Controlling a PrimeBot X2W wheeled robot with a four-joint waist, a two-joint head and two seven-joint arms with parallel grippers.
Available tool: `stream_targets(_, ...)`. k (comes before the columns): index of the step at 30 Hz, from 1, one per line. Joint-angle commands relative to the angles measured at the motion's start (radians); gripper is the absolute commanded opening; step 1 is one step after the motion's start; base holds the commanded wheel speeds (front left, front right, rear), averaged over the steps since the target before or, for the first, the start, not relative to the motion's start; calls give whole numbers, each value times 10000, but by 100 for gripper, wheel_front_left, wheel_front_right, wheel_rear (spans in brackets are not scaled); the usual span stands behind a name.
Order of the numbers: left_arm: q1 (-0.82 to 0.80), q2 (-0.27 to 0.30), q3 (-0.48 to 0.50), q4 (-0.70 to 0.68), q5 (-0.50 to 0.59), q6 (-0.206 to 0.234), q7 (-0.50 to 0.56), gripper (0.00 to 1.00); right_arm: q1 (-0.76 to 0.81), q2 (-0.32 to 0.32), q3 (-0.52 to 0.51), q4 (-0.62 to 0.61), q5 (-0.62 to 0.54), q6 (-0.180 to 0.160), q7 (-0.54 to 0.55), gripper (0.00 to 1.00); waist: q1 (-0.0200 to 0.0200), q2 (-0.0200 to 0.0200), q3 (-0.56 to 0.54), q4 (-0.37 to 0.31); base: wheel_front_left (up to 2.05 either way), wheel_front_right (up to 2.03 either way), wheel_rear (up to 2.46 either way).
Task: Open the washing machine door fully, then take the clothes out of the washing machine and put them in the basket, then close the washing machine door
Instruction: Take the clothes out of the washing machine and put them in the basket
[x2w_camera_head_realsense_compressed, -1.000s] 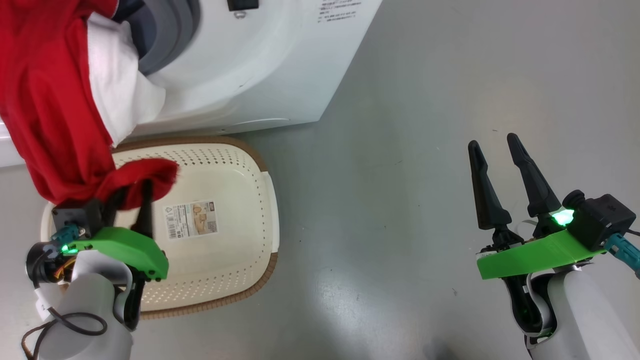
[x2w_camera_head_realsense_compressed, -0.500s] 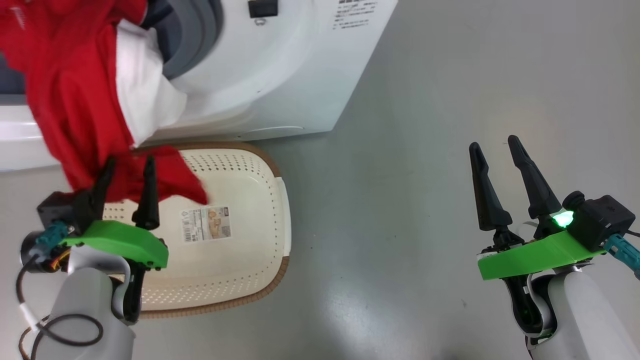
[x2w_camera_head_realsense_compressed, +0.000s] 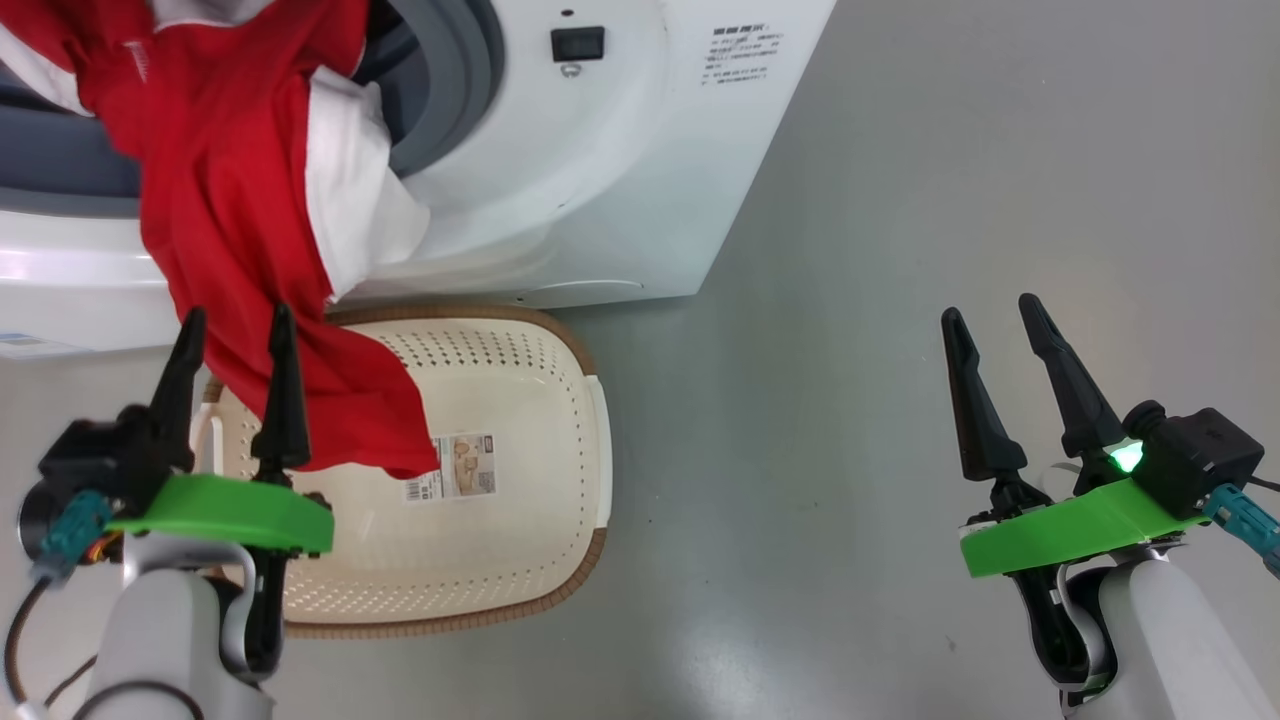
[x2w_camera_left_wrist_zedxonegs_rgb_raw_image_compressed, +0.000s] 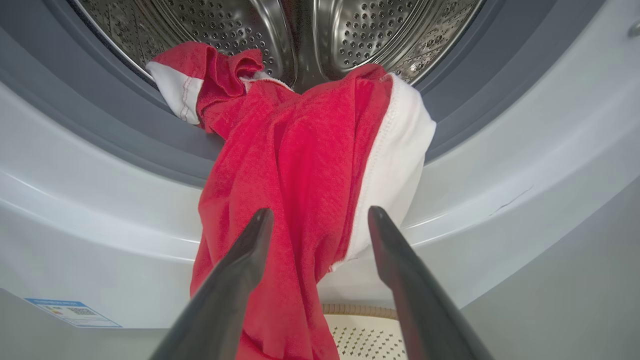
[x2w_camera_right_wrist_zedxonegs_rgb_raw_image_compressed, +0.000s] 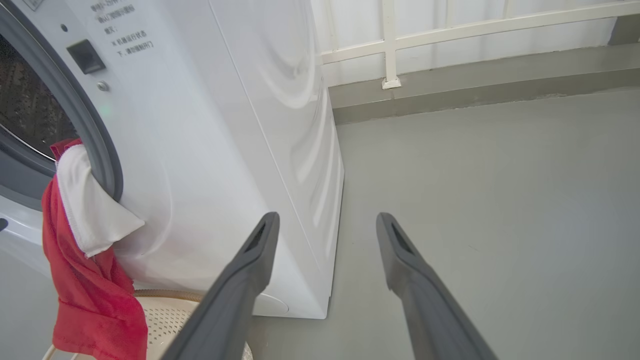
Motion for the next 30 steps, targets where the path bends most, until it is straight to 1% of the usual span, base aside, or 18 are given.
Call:
stream_targets(1, 386, 182, 381, -419, 82, -52, -49, 100, 242, -85, 183, -190, -5, 2, -65, 100, 0, -1, -88, 55, 0, 0, 0)
stream_targets(10, 1353, 4, 578, -1566, 92, -52, -49, 100, 372, -131, 215, -159, 28, 2, -65, 100, 0, -1, -308, 72, 0, 0, 0)
stream_targets(16, 1833, -95, 672, -2210, 66, -52, -49, 100, 397, -127, 139, -213, 33, 2, -65, 100, 0, -1, -264, 95, 0, 0, 0)
stream_targets(30, 1475, -122, 447, -2161, 112, -52, -49, 100, 397, -103, 141, -210, 24, 2, -65, 100, 0, -1, -217, 120, 0, 0, 0)
